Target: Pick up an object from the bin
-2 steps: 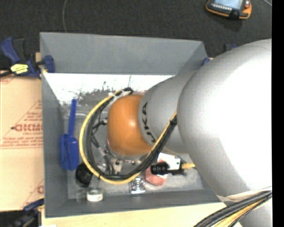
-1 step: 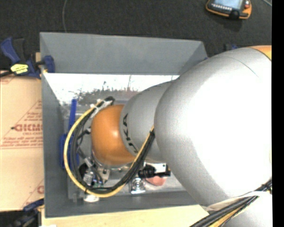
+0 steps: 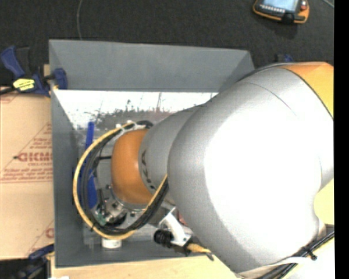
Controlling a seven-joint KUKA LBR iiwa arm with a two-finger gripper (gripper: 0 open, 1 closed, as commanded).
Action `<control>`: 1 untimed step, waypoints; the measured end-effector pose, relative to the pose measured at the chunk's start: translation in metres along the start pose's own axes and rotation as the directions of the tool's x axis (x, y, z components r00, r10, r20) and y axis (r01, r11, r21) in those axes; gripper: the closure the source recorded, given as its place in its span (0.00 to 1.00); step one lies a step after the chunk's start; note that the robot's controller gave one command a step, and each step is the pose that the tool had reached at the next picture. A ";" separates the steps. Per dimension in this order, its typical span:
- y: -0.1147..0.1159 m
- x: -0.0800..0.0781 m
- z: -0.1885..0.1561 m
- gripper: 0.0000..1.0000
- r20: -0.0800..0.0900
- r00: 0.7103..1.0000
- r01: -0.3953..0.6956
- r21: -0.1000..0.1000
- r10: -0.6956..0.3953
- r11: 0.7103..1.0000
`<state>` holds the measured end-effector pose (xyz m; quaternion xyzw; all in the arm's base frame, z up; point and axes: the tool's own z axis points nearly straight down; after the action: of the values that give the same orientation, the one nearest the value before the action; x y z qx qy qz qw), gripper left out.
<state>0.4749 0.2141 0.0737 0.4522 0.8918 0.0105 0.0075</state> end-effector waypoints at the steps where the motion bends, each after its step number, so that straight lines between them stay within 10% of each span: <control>1: 0.000 0.000 0.000 1.00 0.000 1.000 -0.001 0.000 0.001 1.000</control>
Offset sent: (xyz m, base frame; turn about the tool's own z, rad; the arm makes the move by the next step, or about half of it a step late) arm -0.0002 0.0001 0.0194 0.0003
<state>0.4750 0.2140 0.0737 0.4525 0.8917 0.0106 0.0075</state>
